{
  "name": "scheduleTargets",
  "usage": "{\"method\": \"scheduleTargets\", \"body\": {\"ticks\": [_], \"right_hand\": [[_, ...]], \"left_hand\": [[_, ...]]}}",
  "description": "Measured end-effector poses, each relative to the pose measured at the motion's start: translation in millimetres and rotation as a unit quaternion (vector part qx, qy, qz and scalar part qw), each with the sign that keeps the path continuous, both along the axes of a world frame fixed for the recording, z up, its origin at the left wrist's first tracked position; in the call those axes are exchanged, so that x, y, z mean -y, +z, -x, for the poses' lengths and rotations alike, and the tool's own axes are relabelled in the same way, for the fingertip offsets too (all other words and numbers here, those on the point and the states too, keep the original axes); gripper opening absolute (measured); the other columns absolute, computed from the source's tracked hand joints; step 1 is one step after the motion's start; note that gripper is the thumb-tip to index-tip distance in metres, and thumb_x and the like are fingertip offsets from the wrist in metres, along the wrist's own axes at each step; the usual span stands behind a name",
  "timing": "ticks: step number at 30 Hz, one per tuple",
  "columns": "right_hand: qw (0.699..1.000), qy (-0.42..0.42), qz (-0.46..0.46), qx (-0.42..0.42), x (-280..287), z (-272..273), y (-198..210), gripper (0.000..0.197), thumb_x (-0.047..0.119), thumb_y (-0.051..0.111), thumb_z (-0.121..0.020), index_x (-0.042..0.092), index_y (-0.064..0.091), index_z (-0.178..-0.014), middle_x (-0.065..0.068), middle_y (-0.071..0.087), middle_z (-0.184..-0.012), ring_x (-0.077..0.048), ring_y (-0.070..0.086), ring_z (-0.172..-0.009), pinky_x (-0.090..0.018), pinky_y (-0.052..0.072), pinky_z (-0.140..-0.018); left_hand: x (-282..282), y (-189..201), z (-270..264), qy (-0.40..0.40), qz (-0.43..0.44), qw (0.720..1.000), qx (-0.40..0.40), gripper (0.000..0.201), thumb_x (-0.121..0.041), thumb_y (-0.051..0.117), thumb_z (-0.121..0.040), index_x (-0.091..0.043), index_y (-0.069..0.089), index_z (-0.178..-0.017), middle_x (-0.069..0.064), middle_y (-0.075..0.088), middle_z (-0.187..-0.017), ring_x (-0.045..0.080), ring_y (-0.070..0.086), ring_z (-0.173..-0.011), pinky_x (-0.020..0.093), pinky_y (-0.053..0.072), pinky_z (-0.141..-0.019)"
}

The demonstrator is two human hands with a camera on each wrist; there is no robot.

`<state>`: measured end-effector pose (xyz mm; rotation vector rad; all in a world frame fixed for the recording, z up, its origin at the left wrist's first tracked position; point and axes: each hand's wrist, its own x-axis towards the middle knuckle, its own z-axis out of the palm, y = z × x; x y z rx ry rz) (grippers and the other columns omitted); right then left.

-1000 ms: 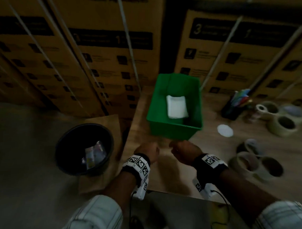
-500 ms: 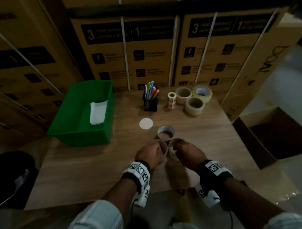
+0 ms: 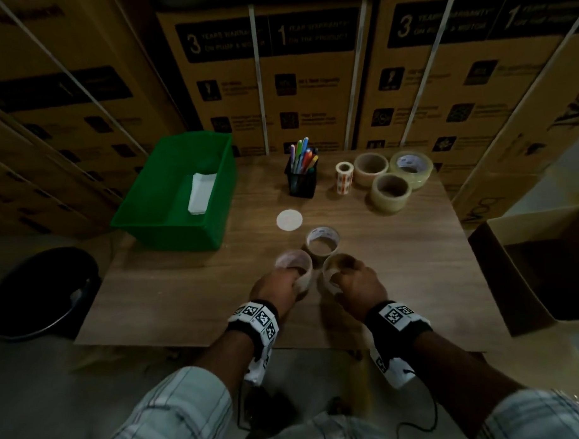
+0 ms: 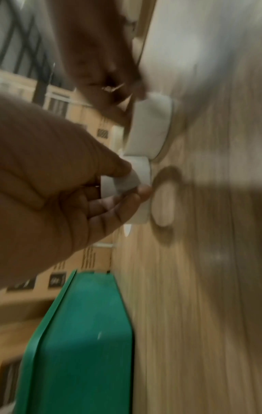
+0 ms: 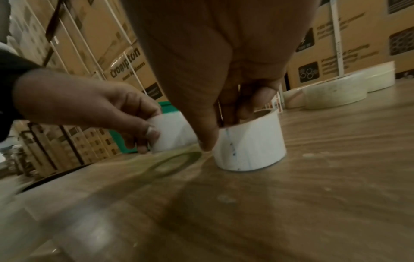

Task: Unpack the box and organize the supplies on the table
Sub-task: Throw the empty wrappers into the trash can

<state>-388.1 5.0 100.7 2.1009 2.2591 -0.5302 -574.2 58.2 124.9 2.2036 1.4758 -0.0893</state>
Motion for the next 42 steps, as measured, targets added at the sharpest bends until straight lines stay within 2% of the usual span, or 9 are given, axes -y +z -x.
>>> {"method": "scheduleTargets", "body": {"ticks": [3,6,9,19,26,30,34,38,42], "right_hand": [[0.999,0.020,-0.015,-0.028,-1,15,1,0.037,0.023,0.058,-0.082,0.010,0.060,-0.117,-0.018,0.063,-0.119,-0.038,0.050,-0.120,-0.043,0.044,-0.096],[0.994,0.090,-0.031,-0.061,-9,43,4,0.034,0.025,0.071,-0.067,0.013,0.064,-0.098,-0.013,0.070,-0.101,-0.036,0.063,-0.100,-0.042,0.054,-0.080],[0.984,0.148,-0.066,-0.074,-21,81,19,0.034,0.026,0.072,-0.064,0.013,0.062,-0.093,-0.013,0.069,-0.094,-0.034,0.063,-0.089,-0.038,0.052,-0.075],[0.962,0.252,-0.085,-0.066,-78,255,24,0.041,0.028,0.062,-0.067,0.019,0.061,-0.107,-0.009,0.067,-0.108,-0.033,0.059,-0.096,-0.040,0.048,-0.081],[0.949,0.304,-0.055,-0.068,-155,436,26,0.045,0.031,0.047,-0.080,0.017,0.059,-0.121,-0.008,0.056,-0.134,-0.033,0.052,-0.120,-0.042,0.043,-0.099],[0.945,0.309,-0.033,-0.100,-197,534,30,0.050,0.020,0.049,-0.089,0.013,0.045,-0.138,-0.008,0.044,-0.146,-0.031,0.043,-0.129,-0.037,0.033,-0.109],[0.956,0.284,0.006,-0.073,-228,601,23,0.047,0.016,0.049,-0.091,0.014,0.042,-0.138,-0.008,0.043,-0.145,-0.031,0.039,-0.129,-0.036,0.032,-0.109],[0.964,0.259,0.034,-0.043,-249,638,7,0.044,0.015,0.049,-0.089,0.016,0.046,-0.133,-0.010,0.049,-0.134,-0.033,0.042,-0.122,-0.039,0.040,-0.102],[0.967,0.256,-0.002,-0.004,-263,647,-7,0.028,0.015,0.048,-0.086,0.012,0.053,-0.114,-0.011,0.056,-0.116,-0.032,0.049,-0.111,-0.037,0.040,-0.094]], "left_hand": [[1,8,24,0.009,-0.034,0.999,0.009,0.038,-0.027,0.049,-0.094,-0.022,0.055,-0.131,0.002,0.057,-0.135,0.022,0.054,-0.121,0.032,0.045,-0.102],[6,10,59,0.049,-0.047,0.998,0.012,0.046,-0.029,0.051,-0.092,-0.026,0.049,-0.137,0.000,0.053,-0.140,0.021,0.051,-0.125,0.030,0.042,-0.104],[9,9,102,0.096,-0.036,0.995,0.007,0.047,-0.029,0.050,-0.094,-0.024,0.045,-0.140,0.001,0.051,-0.142,0.020,0.048,-0.128,0.031,0.039,-0.107],[-12,7,277,0.242,-0.091,0.962,0.083,0.052,-0.024,0.053,-0.091,-0.019,0.044,-0.142,0.001,0.047,-0.146,0.019,0.045,-0.133,0.031,0.036,-0.113],[-50,-2,468,0.350,-0.091,0.927,0.104,0.050,-0.022,0.050,-0.091,-0.016,0.045,-0.140,0.008,0.047,-0.144,0.027,0.047,-0.131,0.037,0.038,-0.110],[-75,-12,560,0.378,-0.047,0.922,0.064,0.045,-0.017,0.044,-0.097,-0.014,0.042,-0.142,0.010,0.037,-0.151,0.031,0.042,-0.135,0.040,0.037,-0.111],[-103,-18,602,0.362,0.003,0.931,0.048,0.046,-0.014,0.040,-0.098,-0.013,0.039,-0.145,0.011,0.033,-0.153,0.028,0.035,-0.140,0.039,0.030,-0.115],[-128,-38,620,0.335,0.047,0.940,0.039,0.050,-0.019,0.045,-0.093,-0.022,0.040,-0.143,0.007,0.035,-0.151,0.030,0.041,-0.137,0.044,0.036,-0.111],[-137,-33,615,0.326,0.001,0.944,0.045,0.038,-0.015,0.049,-0.094,-0.015,0.052,-0.132,0.007,0.050,-0.136,0.028,0.051,-0.124,0.038,0.043,-0.103]]}}
